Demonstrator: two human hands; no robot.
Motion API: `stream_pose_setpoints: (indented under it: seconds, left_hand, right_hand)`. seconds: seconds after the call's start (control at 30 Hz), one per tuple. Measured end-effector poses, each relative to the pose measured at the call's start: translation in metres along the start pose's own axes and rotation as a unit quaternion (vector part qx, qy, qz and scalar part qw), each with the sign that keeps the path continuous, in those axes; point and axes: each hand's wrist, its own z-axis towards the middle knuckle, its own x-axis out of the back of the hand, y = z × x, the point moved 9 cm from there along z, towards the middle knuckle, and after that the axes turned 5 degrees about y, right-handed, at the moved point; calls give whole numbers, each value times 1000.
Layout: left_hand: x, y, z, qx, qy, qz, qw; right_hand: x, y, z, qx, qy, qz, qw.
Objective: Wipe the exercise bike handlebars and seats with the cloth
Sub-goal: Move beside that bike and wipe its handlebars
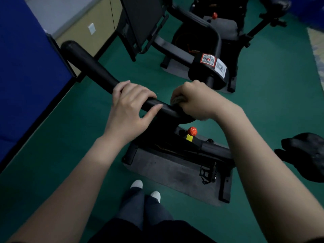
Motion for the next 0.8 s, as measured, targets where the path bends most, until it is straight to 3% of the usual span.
stream_pose_setpoints:
  seconds: [0.17,0.37,0.47,0.57,0.67,0.73,0.8]
  left_hand:
    - [0,-2,0,-3,7,-15,1000]
    - [-1,-4,-1,-17,3,-13,1000]
    - [-2,-5,-1,-23,-4,-14,1000]
    - [-3,-5,-2,-29,-5,-14,999]
    - [-2,-6,-2,-34,1,-13,999]
    - [-3,-6,-2,-36,6,-11,999]
    - [-4,-6,-2,-38,8,-10,999]
  right_hand:
    - [-11,3,13,-69,-7,160,985]
    - [-11,0,11,-9,-123,28,992]
    - [-9,0,7,0,-109,-11,994]
    - [-1,3,-11,4,7,54,998]
    - [12,15,-50,-42,209,137,968]
    - [6,27,-85,-118,346,181,913]
    - [-12,45,-121,-240,469,244,814]
